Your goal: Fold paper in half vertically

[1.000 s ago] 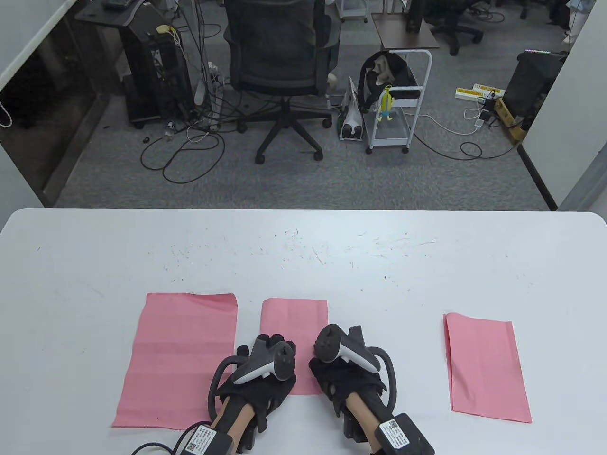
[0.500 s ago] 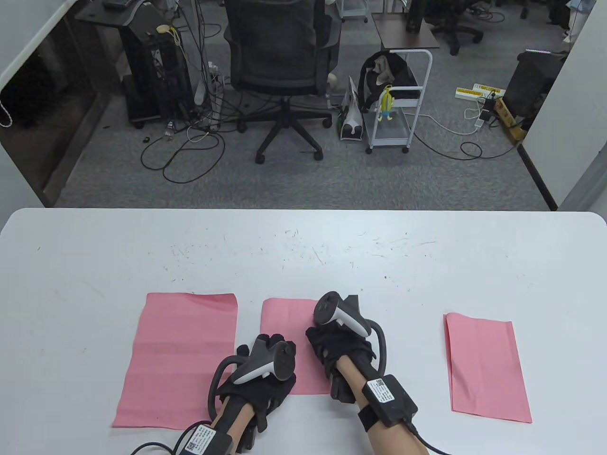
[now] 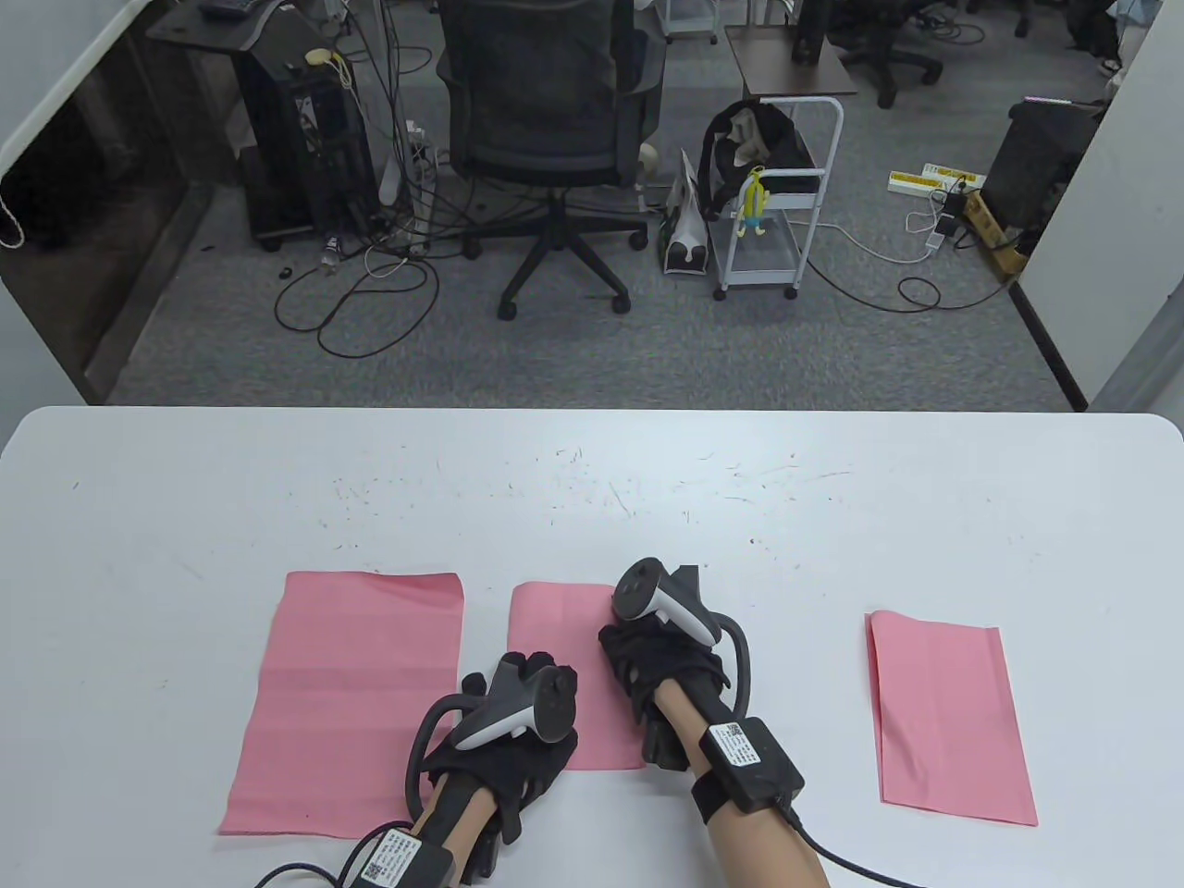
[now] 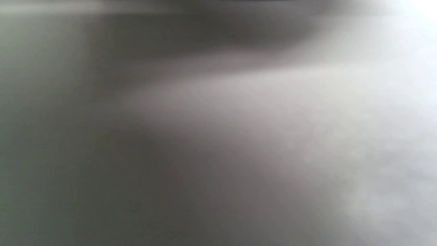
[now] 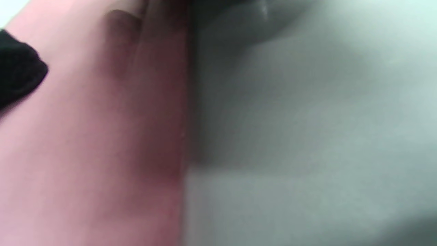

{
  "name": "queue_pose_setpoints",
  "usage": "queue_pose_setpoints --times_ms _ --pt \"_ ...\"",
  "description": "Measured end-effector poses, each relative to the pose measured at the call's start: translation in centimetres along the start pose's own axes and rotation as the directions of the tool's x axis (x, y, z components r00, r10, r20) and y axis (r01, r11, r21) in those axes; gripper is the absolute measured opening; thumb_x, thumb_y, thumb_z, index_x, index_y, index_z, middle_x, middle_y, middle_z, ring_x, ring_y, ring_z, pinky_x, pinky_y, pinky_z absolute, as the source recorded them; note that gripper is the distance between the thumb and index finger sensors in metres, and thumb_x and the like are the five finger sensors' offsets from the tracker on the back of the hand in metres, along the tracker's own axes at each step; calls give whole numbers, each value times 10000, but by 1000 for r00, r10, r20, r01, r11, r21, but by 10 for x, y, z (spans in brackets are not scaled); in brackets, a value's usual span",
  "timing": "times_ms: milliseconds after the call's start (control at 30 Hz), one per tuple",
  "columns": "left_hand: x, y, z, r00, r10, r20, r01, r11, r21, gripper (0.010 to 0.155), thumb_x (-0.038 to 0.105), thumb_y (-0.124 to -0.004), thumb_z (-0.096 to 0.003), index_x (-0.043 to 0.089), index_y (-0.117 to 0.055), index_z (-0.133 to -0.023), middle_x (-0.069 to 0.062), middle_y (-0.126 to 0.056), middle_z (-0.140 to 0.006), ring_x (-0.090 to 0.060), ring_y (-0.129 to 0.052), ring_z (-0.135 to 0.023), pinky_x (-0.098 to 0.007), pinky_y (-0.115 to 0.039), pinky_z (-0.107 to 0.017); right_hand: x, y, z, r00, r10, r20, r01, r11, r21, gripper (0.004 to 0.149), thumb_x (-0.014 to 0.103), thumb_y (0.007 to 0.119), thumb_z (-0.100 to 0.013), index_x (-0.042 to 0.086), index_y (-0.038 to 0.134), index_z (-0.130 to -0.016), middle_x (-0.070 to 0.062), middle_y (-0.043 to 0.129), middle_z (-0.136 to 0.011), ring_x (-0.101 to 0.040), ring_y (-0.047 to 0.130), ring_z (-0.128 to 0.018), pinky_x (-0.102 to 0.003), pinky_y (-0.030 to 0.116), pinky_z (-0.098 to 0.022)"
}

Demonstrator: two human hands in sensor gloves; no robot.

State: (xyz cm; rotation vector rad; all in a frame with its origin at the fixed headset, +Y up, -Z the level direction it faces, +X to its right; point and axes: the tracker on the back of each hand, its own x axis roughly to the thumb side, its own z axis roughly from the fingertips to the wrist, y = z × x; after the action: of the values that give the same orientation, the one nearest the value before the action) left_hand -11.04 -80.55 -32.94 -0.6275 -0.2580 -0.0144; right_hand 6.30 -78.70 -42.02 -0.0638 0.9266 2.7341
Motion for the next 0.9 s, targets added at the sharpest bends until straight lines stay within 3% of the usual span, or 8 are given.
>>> queue_pose_setpoints --times_ms 167,333,533,667,733,900 --pt "0 0 0 1000 0 -1 0 1000 -2 728 601 -383 -548 356 -17 -1128 20 55 -1210 -308 22 -1129 -652 -141 -811 -7 -6 12 996 -52 71 53 999 -5 630 514 604 -510 297 410 -1070 -10 351 -1159 -287 361 -1075 -529 394 -788" --pt "0 0 0 1000 2 -1 -2 1000 -5 727 601 -383 -548 358 -15 -1127 45 58 -1208 -307 25 -1129 -652 -139 -811 -8 -5 42 991 28 129 -20 998 -65 618 510 607 -510 274 472 -1065 -35 429 -1153 -312 442 -1062 -526 465 -766" --pt "0 0 0 1000 2 0 -2 1000 -5 728 601 -382 -549 356 -13 -1127 18 59 -1209 -307 26 -1128 -653 -137 -810 -3 12 66 982 96 163 -89 995 -51 596 510 614 -508 250 573 -1043 -54 561 -1125 -333 579 -1029 -534 539 -743" --pt "0 0 0 1000 3 0 -3 1000 -8 729 601 -382 -549 354 -13 -1128 19 61 -1208 -307 29 -1127 -653 -136 -810 -1 28 66 977 146 153 -144 989 -25 577 506 617 -508 248 604 -1024 -35 577 -1108 -316 578 -1017 -531 546 -740" --pt "0 0 0 1000 3 0 -3 1000 -8 729 601 -382 -550 354 -13 -1128 45 63 -1208 -307 29 -1128 -653 -136 -809 0 30 67 975 170 145 -162 985 -67 568 505 615 -509 254 611 -1019 -26 582 -1100 -312 586 -1013 -531 546 -740" --pt "0 0 0 1000 4 0 -4 1000 -10 726 601 -382 -550 357 -12 -1126 43 64 -1206 -306 31 -1127 -653 -134 -809 2 29 65 978 152 140 -146 988 -51 562 502 615 -510 249 618 -1012 -32 580 -1089 -316 579 -1003 -529 539 -742"
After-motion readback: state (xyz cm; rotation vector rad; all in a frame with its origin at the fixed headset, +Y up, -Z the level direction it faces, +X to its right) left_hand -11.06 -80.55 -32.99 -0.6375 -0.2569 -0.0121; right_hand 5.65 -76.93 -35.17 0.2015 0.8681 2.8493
